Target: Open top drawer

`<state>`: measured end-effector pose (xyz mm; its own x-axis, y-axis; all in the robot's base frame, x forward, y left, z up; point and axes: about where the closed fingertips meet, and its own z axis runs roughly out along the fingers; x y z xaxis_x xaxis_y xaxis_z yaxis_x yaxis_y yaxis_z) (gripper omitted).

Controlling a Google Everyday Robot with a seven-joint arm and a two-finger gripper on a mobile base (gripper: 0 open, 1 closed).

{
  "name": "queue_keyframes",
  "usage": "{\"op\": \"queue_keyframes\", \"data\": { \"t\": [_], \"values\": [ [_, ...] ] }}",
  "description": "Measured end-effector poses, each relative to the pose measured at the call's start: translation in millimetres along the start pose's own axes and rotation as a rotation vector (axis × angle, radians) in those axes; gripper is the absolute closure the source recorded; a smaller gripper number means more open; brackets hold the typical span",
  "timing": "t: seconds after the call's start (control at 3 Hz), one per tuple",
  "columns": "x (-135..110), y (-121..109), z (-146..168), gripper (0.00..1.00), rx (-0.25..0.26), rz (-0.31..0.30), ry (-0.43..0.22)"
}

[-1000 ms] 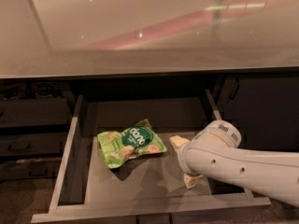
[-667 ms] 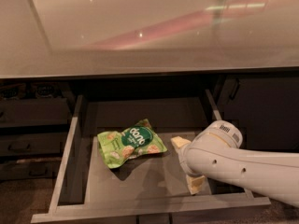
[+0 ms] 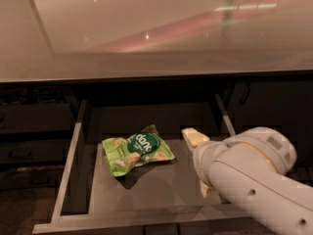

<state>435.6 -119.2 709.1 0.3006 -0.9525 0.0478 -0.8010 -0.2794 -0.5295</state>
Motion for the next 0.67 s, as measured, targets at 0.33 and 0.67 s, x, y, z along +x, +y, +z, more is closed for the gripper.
{"op": "queue_keyframes", "data": {
  "t": [0.33, 0.67],
  "values": [
    [0.6, -10.9, -33.4, 0.00, 0.055, 0.000, 0.015],
    [-0.6, -11.5, -35.8, 0.00, 0.058, -0.002, 0.014]
  ]
}}
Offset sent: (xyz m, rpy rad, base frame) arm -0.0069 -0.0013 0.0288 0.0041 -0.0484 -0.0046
